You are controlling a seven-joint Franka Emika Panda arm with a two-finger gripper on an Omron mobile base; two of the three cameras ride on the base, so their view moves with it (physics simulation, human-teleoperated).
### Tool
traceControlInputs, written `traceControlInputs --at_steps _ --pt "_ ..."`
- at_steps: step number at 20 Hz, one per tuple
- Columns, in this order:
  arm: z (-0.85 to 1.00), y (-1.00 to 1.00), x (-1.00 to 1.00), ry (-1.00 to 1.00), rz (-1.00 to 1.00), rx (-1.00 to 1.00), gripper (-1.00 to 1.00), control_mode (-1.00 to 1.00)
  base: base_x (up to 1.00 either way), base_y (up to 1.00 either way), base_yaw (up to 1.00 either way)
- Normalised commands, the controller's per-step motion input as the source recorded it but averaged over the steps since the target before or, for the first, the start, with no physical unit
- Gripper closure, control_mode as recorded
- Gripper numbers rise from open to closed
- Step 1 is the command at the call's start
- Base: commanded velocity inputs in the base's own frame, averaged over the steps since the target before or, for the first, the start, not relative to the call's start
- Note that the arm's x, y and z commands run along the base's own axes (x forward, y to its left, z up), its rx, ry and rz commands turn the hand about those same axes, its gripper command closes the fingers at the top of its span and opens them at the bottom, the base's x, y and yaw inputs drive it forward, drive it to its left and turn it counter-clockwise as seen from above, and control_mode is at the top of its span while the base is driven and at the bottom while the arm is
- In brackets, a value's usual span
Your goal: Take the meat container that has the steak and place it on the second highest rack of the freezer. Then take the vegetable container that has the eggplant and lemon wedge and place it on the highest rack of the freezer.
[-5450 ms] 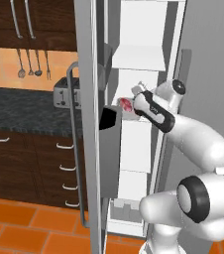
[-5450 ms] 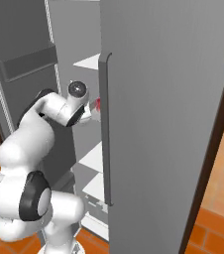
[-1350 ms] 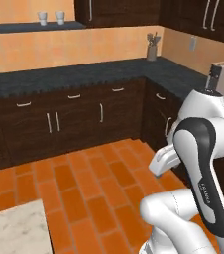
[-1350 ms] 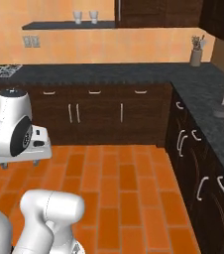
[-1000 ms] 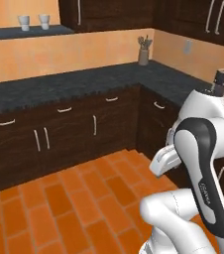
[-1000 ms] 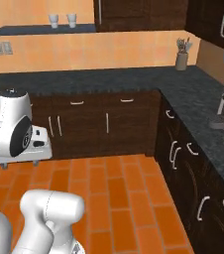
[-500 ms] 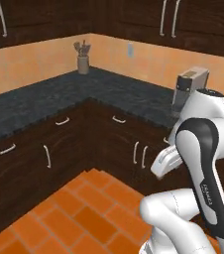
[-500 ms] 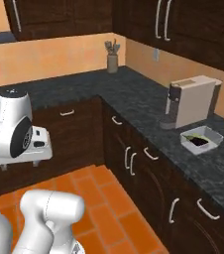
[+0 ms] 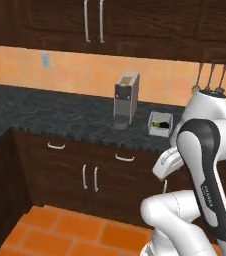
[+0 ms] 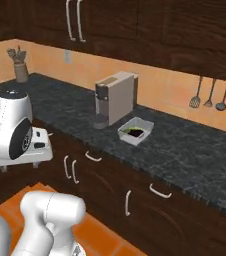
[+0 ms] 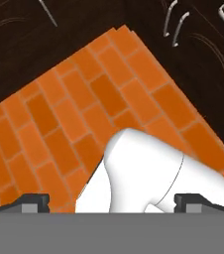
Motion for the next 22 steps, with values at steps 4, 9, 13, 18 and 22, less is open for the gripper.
traceControlInputs --at_steps 4,9,13,18,22 --pt "0.0 0.0 0.0 0.0 0.0 0.0 -1.0 1.0 0.68 0.0 -0.66" --pt "0.0 0.0 0.0 0.0 0.0 0.0 -1.0 1.0 0.68 0.03 -0.57" --pt "0.0 0.0 0.0 0.0 0.0 0.0 -1.0 1.0 0.11 0.26 -0.36" --pt "0.0 0.0 0.0 0.0 0.0 0.0 -1.0 1.0 0.03 0.56 -0.27" --pt "0.0 0.0 0.0 0.0 0.0 0.0 -1.0 1.0 0.31 0.69 -0.25"
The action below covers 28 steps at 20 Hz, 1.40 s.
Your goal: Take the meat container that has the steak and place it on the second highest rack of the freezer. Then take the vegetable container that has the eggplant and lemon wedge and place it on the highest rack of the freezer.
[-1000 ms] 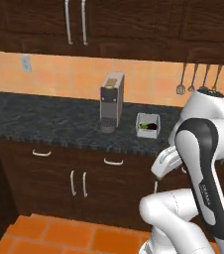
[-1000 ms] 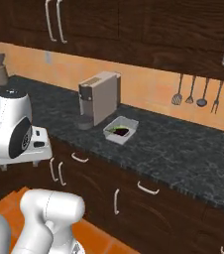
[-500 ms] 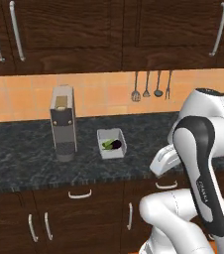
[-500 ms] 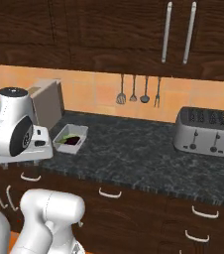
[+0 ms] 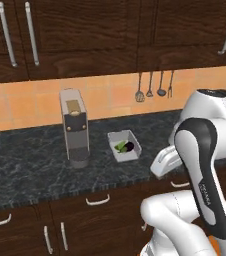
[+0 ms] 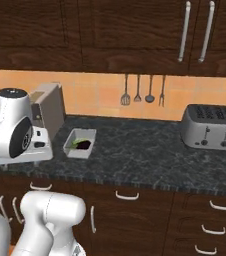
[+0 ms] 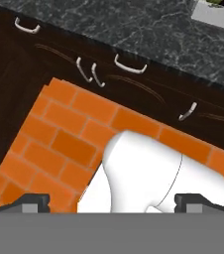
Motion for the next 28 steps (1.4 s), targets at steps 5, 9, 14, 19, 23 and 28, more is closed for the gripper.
traceControlInputs --at_steps 5,9,14,19,23,28 --pt "-0.06 0.0 0.28 0.0 -0.14 0.01 -1.0 -1.0 0.24 0.18 -0.16" --pt "-0.24 -0.03 0.88 0.0 -0.51 0.06 -1.0 -1.0 0.0 0.0 0.0" --pt "-0.7 -0.35 0.53 0.0 -0.61 0.02 -1.0 -1.0 0.0 0.0 0.0" --pt "-0.57 -0.66 0.25 0.0 -0.58 0.2 -1.0 -1.0 0.0 0.0 0.0" --pt "-0.07 -0.45 0.36 0.04 -0.24 0.23 -1.0 -1.0 0.0 0.0 0.0" --pt "0.0 -0.02 0.54 0.12 -0.12 0.1 -1.0 -1.0 0.0 0.0 0.0"
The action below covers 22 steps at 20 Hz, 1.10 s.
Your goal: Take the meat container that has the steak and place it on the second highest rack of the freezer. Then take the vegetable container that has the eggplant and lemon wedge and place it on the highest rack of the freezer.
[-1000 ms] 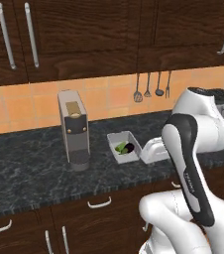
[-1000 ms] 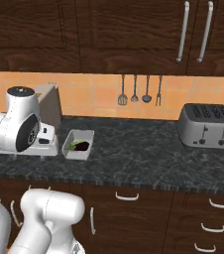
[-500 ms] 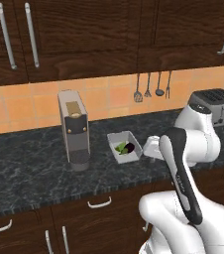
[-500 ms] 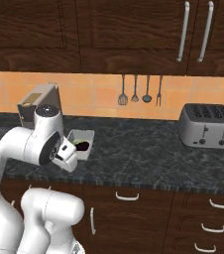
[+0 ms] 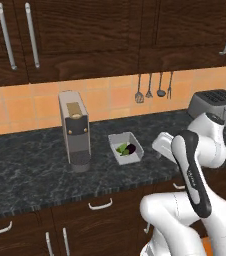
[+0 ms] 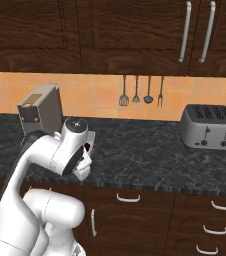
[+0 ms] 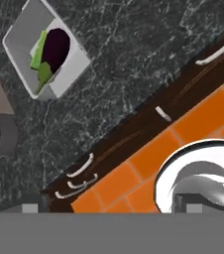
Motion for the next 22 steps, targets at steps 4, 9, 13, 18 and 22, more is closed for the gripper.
traceControlInputs --at_steps 4,9,13,18,22 --pt "0.0 0.0 0.5 0.1 -0.14 0.01 -1.0 -1.0 0.0 0.0 0.0" --pt "0.0 0.0 0.43 0.08 -0.13 0.0 -1.0 -1.0 0.0 0.0 0.0" --pt "-0.08 0.0 0.21 0.05 -0.07 0.0 -1.0 -1.0 0.0 0.0 0.0" --pt "-0.21 0.0 0.26 0.06 -0.07 0.0 -1.0 -1.0 0.0 0.0 0.0" --pt "-0.25 0.01 0.26 0.05 -0.07 0.0 -1.0 -1.0 0.0 0.0 0.0"
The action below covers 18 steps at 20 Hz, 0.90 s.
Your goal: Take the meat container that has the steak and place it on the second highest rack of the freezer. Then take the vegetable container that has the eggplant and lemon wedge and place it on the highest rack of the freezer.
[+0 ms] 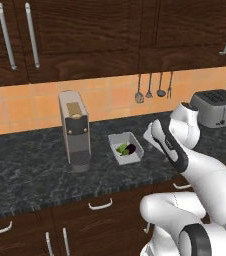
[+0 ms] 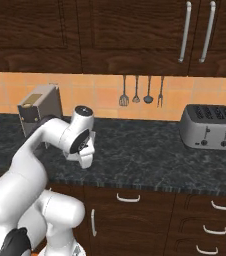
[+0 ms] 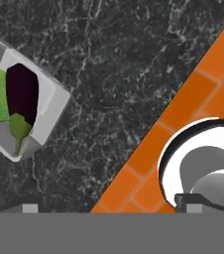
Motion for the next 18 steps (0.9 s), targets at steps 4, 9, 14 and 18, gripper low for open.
traceControlInputs --at_steps 4,9,14,18 --pt "-0.26 0.07 0.27 0.06 -0.04 0.0 -1.0 -1.0 0.0 0.0 0.0" --pt "-0.25 0.1 0.41 0.06 -0.04 0.0 -1.0 -1.0 0.0 0.0 0.0" --pt "-0.32 0.0 0.43 0.05 -0.06 0.0 -1.0 -1.0 0.0 0.0 0.0" --pt "-0.28 0.0 0.44 0.04 -0.05 0.0 -1.0 -1.0 0.0 0.0 0.0"
